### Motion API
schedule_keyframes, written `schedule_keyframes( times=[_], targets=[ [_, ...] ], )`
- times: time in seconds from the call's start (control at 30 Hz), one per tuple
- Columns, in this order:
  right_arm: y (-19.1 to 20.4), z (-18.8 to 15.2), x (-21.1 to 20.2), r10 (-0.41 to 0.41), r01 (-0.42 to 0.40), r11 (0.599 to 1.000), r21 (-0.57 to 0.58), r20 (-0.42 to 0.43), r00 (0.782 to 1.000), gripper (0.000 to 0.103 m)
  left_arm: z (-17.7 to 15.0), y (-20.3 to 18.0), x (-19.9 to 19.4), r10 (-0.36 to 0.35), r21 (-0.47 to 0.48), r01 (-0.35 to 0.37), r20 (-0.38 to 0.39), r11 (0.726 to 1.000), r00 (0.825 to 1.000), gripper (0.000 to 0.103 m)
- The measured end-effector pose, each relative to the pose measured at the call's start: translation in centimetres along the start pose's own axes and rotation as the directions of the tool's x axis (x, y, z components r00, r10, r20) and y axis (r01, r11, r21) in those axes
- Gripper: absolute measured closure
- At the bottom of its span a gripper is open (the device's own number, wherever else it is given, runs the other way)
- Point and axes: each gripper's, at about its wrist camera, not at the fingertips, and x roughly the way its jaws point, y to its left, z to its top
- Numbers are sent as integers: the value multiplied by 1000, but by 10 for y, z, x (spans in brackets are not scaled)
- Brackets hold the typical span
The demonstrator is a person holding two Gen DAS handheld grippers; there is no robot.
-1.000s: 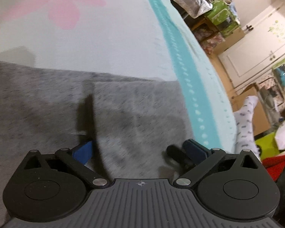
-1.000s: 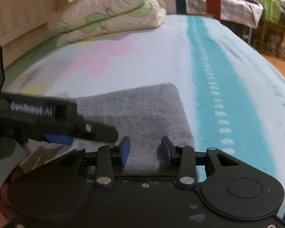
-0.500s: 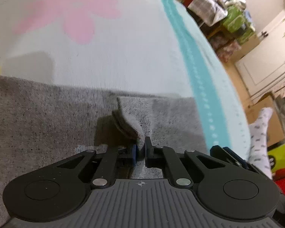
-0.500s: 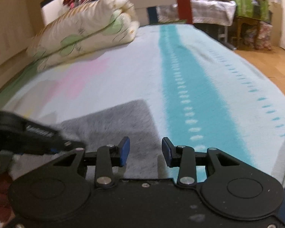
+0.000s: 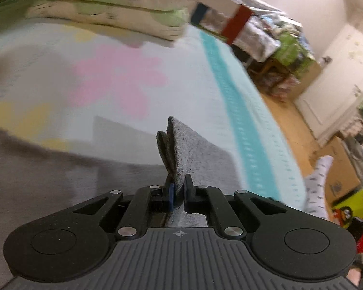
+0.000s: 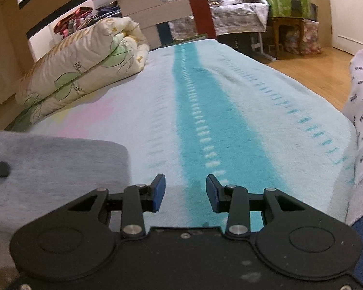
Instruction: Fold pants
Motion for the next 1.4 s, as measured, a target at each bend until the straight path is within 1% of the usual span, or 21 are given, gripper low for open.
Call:
schedule_keyframes(
  times=[0.07,0.13,0.27,0.3,0.43,0.5,0.57,0.63,0.7,0.77,0.8,0.83,0.9,1.0,1.07,1.13,1.17,1.23,1.27,1.33,1.4],
  targets=[
    [6,-2,-1,21,-21,999,-28,-12,1000,61,-1,15,1,23,-45,-23,-7,999,1000,97],
    [9,-4,0,40,-42,998,-56,-30,999,60,-1,27,4,19,-85,-22,-39,996,999,97],
    [22,-10,-4,69,-81,986,-147,-82,994,57,-8,38,12,16,-115,-26,-88,993,996,96],
    [26,-12,-5,72,-87,983,-164,-92,993,54,-10,40,11,13,-125,-25,-94,992,995,96],
    [33,-15,-8,79,-99,977,-188,-111,991,54,-17,50,6,2,-171,-19,-97,985,995,96],
    [30,-13,-8,81,-101,978,-182,-115,990,53,-19,53,5,5,-175,-22,-98,984,995,96],
    [29,-12,-7,81,-101,980,-169,-122,989,53,-21,60,9,26,-174,-46,-114,984,993,96],
    [32,-10,-6,73,-93,979,-181,-115,991,53,-23,68,17,34,-173,-57,-130,983,991,96],
    [40,-5,-5,90,-110,972,-206,-104,991,53,-25,73,27,60,-161,-84,-150,983,987,96],
    [49,0,-3,119,-141,962,-234,-103,987,55,-26,77,33,62,-175,-89,-158,981,985,96],
    [55,3,0,133,-157,955,-253,-108,985,59,-27,79,33,59,-186,-88,-157,979,986,96],
    [61,5,4,147,-174,946,-274,-114,983,66,-27,80,32,56,-190,-85,-151,978,987,96],
    [76,8,13,171,-204,927,-316,-129,977,72,-28,80,27,54,-187,-80,-139,979,989,96],
    [95,13,27,200,-238,906,-350,-142,969,73,-27,85,21,69,-184,-92,-127,979,990,96],
    [106,14,35,217,-257,894,-367,-148,965,74,-27,94,23,71,-193,-97,-139,976,988,96],
    [116,14,48,214,-264,880,-396,-165,963,79,-28,102,27,58,-217,-91,-154,972,986,96],
    [119,13,58,193,-253,879,-405,-183,964,79,-29,104,29,56,-216,-90,-162,972,985,96],
    [116,9,83,130,-215,891,-400,-230,965,79,-31,107,33,50,-219,-88,-172,972,984,95],
    [110,9,92,134,-221,903,-369,-247,960,78,-31,107,34,49,-225,-87,-173,971,984,95],
    [95,16,91,177,-241,932,-269,-243,954,71,-32,109,32,42,-233,-82,-170,969,985,95],
    [86,22,74,192,-237,944,-228,-205,960,71,-31,109,29,34,-241,-73,-162,968,986,95]
  ],
)
